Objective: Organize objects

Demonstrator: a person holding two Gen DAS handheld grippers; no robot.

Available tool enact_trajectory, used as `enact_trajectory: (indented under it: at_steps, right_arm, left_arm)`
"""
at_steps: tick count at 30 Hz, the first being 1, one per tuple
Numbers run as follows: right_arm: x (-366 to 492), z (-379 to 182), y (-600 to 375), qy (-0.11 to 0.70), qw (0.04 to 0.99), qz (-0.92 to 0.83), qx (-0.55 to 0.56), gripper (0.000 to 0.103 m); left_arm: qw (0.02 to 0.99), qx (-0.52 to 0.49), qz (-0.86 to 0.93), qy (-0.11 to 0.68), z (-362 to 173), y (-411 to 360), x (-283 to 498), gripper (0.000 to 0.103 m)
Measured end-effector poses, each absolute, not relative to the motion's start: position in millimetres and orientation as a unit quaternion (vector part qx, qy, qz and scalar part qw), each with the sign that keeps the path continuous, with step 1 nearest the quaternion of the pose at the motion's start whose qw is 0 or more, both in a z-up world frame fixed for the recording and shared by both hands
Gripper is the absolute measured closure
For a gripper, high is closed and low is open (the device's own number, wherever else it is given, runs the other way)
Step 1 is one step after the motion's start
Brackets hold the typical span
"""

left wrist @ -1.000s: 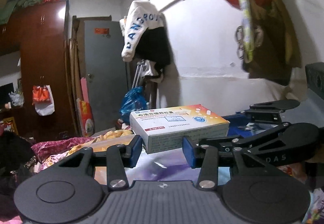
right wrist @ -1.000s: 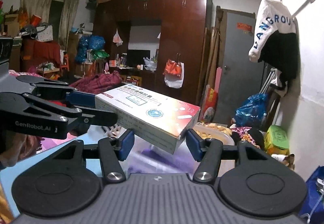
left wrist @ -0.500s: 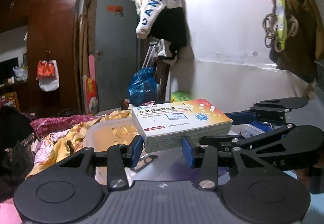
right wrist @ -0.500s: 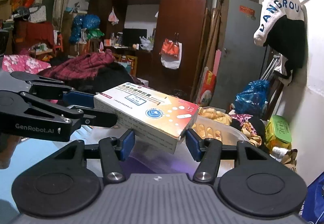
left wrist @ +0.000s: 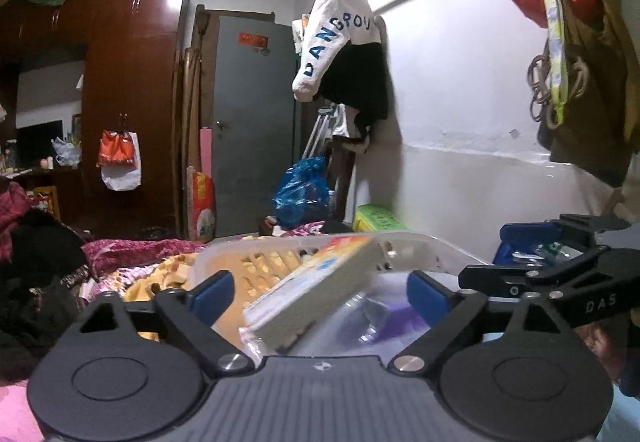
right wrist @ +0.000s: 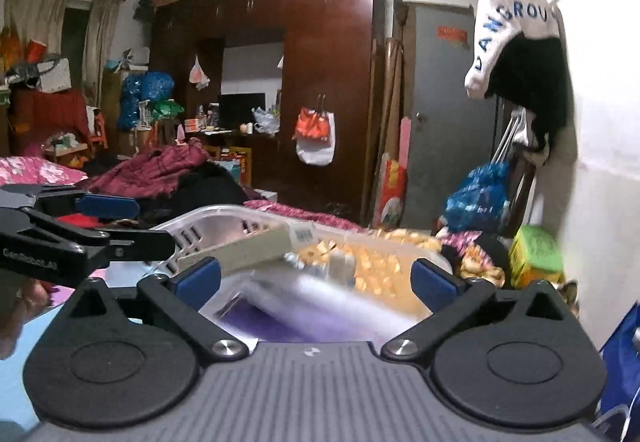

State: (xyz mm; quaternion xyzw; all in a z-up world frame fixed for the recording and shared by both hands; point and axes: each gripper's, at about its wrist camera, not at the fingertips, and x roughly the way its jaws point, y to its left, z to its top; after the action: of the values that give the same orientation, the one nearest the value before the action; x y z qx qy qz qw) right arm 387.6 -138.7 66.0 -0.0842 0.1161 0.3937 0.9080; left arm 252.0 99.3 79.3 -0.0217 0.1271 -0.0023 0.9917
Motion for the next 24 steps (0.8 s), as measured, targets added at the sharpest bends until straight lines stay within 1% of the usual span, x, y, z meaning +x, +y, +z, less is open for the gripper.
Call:
enact_trajectory:
  at_steps: [4, 9, 12, 15, 17, 19, 22, 24]
  right_arm:
    - [384, 63, -144, 0.108, 0.913, 0.384, -0.090, 0.000]
    - [389, 69, -154, 0.124, 0.912, 0.387, -0.050, 0.000]
    - [379, 76, -153, 0.116, 0.931, 0.338, -0.077, 0.000]
    - [360, 77, -154, 0.093, 0.950, 0.281, -0.099, 0.000]
    - [342, 74, -159, 0.065, 0.962, 0.250, -0.091, 0.000]
    - [325, 73, -166, 0.052, 0.963, 0.249, -0.084, 0.000]
    - [301, 72, -175, 0.091, 0.957, 0.266, -0.074, 0.000]
    - [286, 68, -184, 0.105, 0.951, 0.283, -0.060, 0.000]
  left_arm:
    - [0.990, -0.030, -0.006, 0.140, 72, 97, 251, 0.002]
    - [0.989, -0.036, -0.020, 0.144, 73, 91, 243, 0.002]
    - [0.990, -0.023, -0.019, 0.139, 79, 85, 228, 0.002]
    - [0.990, -0.023, -0.022, 0.140, 87, 79, 209, 0.002]
    - [0.990, -0.016, -0.025, 0.139, 90, 72, 194, 0.002]
    - [0.993, -0.001, -0.020, 0.119, 90, 64, 175, 0.002]
    - [0.995, 0.018, 0.004, 0.095, 83, 47, 142, 0.002]
    - [0.996, 0.010, 0.005, 0.092, 76, 41, 121, 0.002]
